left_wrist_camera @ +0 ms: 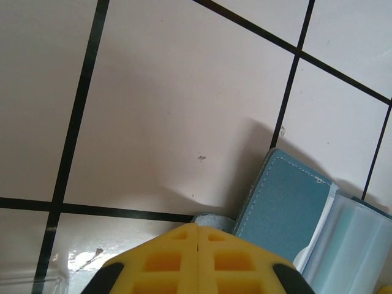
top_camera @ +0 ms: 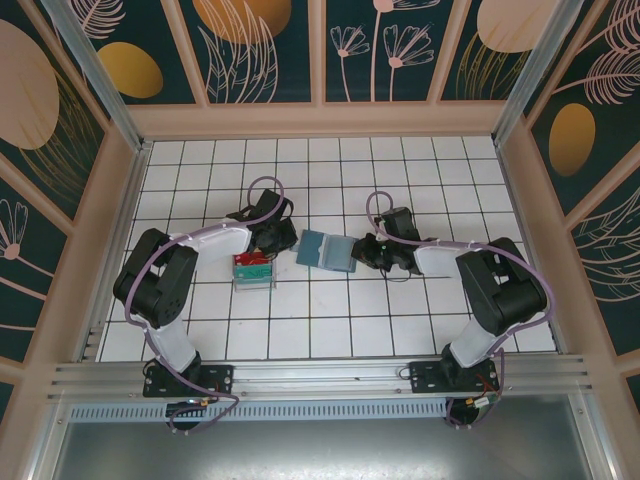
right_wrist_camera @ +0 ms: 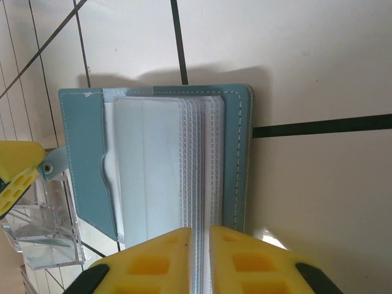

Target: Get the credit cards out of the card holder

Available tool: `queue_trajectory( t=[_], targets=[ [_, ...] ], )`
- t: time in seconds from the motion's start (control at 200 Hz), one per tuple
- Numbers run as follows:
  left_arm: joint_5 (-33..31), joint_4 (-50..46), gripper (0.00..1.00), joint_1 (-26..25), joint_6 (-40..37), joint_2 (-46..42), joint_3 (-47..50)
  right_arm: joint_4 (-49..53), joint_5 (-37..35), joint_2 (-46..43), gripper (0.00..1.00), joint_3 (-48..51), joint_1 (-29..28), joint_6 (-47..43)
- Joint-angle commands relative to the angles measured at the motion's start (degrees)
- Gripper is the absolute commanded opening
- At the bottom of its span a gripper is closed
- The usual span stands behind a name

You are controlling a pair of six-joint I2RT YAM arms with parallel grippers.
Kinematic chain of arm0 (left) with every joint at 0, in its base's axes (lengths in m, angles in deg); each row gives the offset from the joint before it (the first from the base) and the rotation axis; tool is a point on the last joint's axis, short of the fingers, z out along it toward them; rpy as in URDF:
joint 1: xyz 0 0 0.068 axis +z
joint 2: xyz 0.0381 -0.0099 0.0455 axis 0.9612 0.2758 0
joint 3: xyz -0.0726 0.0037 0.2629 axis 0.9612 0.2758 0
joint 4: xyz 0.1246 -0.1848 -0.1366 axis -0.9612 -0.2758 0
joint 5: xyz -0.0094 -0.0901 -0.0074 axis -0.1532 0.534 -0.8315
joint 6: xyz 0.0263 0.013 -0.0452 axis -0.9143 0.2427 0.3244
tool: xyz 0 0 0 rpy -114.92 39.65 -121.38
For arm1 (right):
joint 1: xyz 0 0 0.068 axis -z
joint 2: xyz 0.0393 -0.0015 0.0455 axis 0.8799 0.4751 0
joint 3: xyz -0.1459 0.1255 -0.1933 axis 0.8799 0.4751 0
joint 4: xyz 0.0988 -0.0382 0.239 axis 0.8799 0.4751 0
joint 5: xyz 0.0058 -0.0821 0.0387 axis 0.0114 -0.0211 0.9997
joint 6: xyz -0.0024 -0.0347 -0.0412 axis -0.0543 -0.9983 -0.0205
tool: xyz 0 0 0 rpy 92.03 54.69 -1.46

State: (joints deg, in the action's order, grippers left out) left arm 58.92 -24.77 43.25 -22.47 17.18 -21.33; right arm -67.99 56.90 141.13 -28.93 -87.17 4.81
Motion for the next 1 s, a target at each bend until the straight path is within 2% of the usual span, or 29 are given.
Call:
queue_trajectory(
  t=[0.0,0.195,0.43,0.706,0.836,0.921,0.996],
  targets=[
    [-0.16,-0.31,0.00,-0.05,-0.91,0.84,0.34,1.97,-1.60,-0.38,0.20,-0.79,0.23,-1.27],
    [-2.16,-2.21,0.00,-0.45,-1.88,1.20,-0.75,3.52,-3.46,-2.15,0.23,0.34,0.68,-1.77],
    [-6.01,-5.61,0.00,-1.75,-3.40,3.32,-3.01,0.89,-1.17,-0.75,0.24,2.28,0.74,-0.84],
    [-5.53,-5.35,0.00,-1.99,-3.42,3.85,-2.83,-3.31,2.41,1.93,0.23,2.64,0.75,0.99],
    [-5.53,-5.35,0.00,-2.15,-3.32,3.85,-3.01,-4.07,3.23,1.85,0.13,2.21,0.75,1.27],
    [-5.19,-5.26,0.00,-2.25,-3.40,3.89,-3.01,-4.02,3.48,1.35,0.01,2.20,0.76,1.15],
    [-5.02,-5.30,0.00,-2.30,-3.36,3.93,-3.33,-3.88,3.68,0.75,0.00,2.04,0.75,1.10]
  ],
)
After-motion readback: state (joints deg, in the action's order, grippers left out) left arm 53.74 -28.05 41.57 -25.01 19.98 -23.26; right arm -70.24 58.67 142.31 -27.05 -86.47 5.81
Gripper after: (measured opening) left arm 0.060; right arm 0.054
